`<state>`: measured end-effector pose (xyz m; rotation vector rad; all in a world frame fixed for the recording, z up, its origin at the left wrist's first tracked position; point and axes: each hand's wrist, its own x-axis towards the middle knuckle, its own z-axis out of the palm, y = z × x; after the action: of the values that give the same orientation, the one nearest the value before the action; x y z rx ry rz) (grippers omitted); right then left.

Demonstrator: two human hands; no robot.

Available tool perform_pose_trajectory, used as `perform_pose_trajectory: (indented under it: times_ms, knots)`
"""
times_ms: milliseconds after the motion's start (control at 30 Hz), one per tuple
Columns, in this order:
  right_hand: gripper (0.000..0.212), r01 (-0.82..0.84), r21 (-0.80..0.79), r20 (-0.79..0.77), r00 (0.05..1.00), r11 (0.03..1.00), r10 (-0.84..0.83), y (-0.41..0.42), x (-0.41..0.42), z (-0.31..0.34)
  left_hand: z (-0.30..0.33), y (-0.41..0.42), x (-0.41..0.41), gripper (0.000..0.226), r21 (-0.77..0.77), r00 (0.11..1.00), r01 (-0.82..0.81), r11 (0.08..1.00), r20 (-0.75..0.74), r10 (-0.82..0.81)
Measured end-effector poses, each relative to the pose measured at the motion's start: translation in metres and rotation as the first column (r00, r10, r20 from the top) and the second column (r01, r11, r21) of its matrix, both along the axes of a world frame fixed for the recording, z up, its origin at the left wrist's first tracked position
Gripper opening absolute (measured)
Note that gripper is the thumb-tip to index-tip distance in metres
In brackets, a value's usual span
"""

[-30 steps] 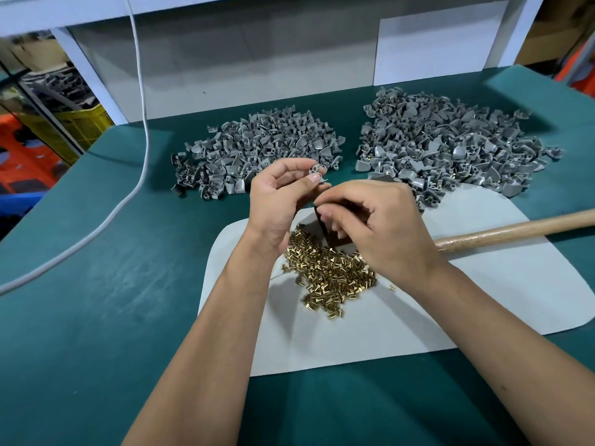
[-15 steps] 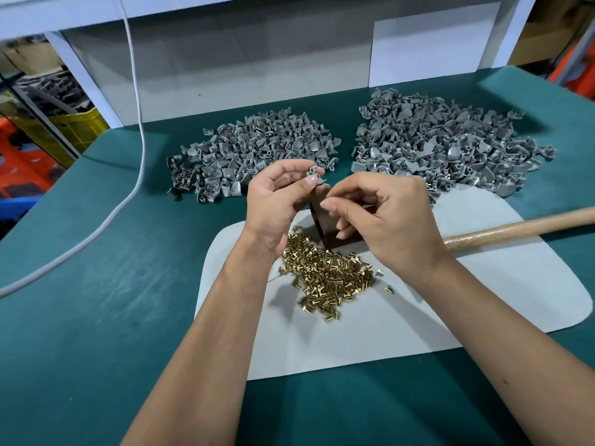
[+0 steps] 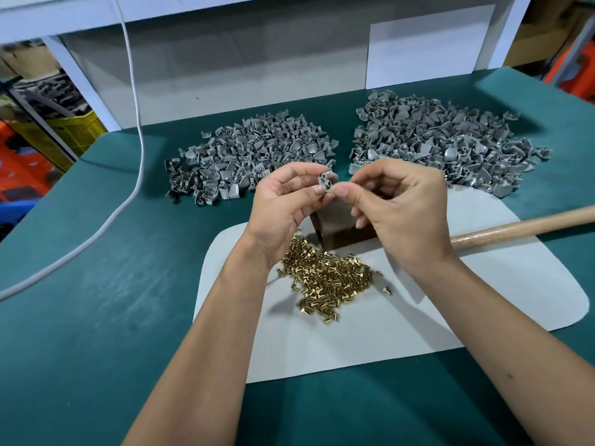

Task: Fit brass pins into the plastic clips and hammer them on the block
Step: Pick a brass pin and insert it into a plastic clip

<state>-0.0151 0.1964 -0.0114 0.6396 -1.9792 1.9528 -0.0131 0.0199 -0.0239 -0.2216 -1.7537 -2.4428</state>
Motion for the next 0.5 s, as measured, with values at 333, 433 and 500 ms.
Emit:
perform_pose_trajectory:
  times_ms: [333,433,500]
  knots:
    - [0.014,-0.043,-0.032,0.074,0.996,0.999,0.046,0.0063,-0.0097,-0.0010,-0.0023,0.0024,0.0010,0.028,-0.018,0.999,0.051,0.999,-0.013,-0.051]
    - [0.014,0.023,0.030,0.037,0.999,0.999,-0.024,0.0080,-0.0093,0.0004,-0.0023,0.0028,0.0006,0.029,-0.040,0.999,0.047,0.998,-0.006,-0.047]
    - [0.013,0.047,0.065,0.021,0.999,0.997,-0.048,0.0096,-0.0089,0.0015,-0.0022,0.0035,0.0008,0.029,-0.044,0.999,0.050,0.998,-0.009,-0.051]
